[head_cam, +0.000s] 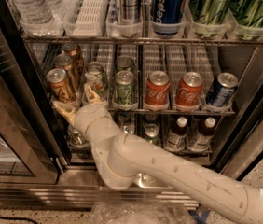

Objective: Pick orange can from middle shelf of fridge

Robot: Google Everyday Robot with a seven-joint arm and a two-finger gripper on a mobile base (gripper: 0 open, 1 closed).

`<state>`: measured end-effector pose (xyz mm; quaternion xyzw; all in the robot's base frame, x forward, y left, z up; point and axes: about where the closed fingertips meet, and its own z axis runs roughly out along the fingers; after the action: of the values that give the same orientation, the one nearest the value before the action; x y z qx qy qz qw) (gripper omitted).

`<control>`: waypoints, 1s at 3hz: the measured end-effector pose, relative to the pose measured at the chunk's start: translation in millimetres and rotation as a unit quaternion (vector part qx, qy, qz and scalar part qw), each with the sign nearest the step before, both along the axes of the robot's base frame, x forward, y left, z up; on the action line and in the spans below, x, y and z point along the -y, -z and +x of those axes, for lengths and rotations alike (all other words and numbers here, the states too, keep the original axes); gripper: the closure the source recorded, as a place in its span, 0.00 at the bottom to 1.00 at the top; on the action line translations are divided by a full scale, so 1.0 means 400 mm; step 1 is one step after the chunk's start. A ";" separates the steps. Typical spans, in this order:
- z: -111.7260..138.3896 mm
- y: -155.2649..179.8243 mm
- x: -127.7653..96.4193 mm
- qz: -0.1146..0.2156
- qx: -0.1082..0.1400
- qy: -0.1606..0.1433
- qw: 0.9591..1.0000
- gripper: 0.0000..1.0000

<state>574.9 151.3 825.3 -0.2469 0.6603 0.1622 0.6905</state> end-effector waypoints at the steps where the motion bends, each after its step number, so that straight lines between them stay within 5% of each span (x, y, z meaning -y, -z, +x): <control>1: 0.037 -0.014 -0.027 -0.001 0.006 -0.016 1.000 0.24; 3: 0.077 -0.026 -0.091 0.006 0.009 -0.042 0.999 0.24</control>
Offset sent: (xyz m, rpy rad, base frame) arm 0.0389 0.0363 0.0123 0.0062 -0.0236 0.0900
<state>605.7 187.7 835.7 -0.2717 0.6422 0.1925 0.6904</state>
